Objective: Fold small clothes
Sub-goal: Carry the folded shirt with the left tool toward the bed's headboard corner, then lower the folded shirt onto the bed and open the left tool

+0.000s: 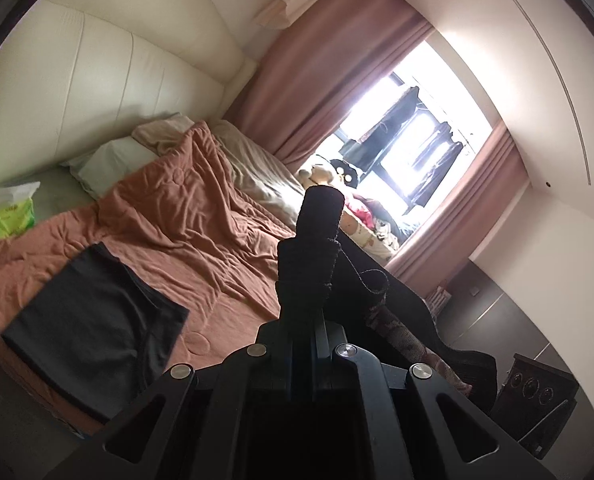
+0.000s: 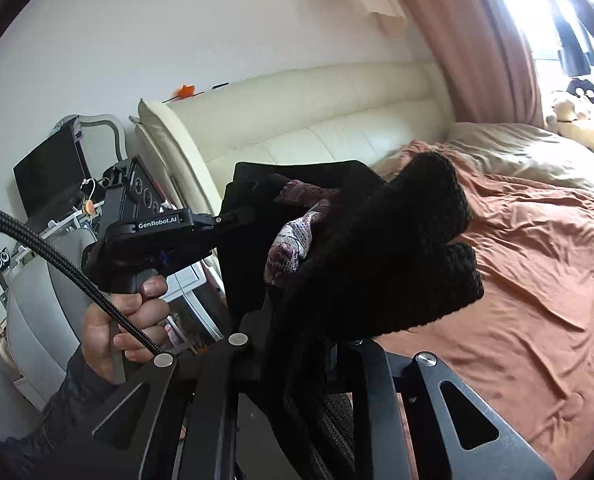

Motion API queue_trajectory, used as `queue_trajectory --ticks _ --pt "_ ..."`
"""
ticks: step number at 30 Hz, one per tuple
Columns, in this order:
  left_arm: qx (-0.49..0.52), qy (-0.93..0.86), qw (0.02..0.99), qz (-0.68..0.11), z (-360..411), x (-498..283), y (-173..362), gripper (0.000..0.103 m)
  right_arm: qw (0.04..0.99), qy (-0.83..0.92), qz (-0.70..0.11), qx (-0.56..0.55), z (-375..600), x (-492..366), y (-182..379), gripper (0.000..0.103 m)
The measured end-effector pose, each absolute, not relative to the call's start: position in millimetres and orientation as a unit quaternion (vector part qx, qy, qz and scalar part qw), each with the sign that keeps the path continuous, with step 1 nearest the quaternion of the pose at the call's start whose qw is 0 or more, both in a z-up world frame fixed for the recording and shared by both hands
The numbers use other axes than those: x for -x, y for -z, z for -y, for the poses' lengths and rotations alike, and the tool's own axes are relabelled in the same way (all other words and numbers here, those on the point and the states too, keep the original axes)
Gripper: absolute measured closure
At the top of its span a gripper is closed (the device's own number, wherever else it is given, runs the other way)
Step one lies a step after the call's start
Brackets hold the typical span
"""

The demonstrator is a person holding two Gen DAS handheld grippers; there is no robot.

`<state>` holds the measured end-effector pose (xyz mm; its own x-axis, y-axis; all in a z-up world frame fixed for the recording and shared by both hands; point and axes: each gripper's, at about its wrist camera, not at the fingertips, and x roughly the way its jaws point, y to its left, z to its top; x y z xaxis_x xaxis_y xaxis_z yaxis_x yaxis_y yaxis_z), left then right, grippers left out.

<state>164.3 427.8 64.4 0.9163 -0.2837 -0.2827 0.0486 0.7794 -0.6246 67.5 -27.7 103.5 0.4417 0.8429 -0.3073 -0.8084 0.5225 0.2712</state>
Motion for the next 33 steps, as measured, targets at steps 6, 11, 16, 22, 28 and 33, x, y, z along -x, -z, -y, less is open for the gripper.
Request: queue_trajectory --ticks 6,11,16,22,28,33 --pt "0.309 0.038 0.934 -0.174 -492.1 -156.6 -68.5 0.098 0.832 -0.510 -0.215 -0.040 -30.5 -75.8 -96.8 0.092" --pt "0.298 -0.011 0.936 -0.187 -536.5 -152.4 -66.7 0.098 0.819 -0.528 -0.222 -0.039 -70.1 -79.5 -88.5 0.092" --pt "0.294 -0.039 0.936 -0.191 -563.4 -152.3 -59.3 0.098 0.808 -0.537 -0.237 -0.039 -108.4 -86.8 -76.3 0.092" --pt "0.292 -0.060 0.934 -0.196 -584.5 -180.6 -40.7 0.098 0.807 -0.535 -0.248 -0.033 -141.4 -109.1 -62.6 0.092" --pt "0.306 -0.070 0.923 -0.224 -595.6 -231.8 -4.2 0.098 0.812 -0.506 -0.288 -0.040 -157.7 -151.6 -34.1 0.092" --pt "0.305 -0.080 0.917 -0.243 -600.0 -272.9 17.8 0.098 0.814 -0.486 -0.314 -0.052 -159.7 -180.6 -23.0 0.092"
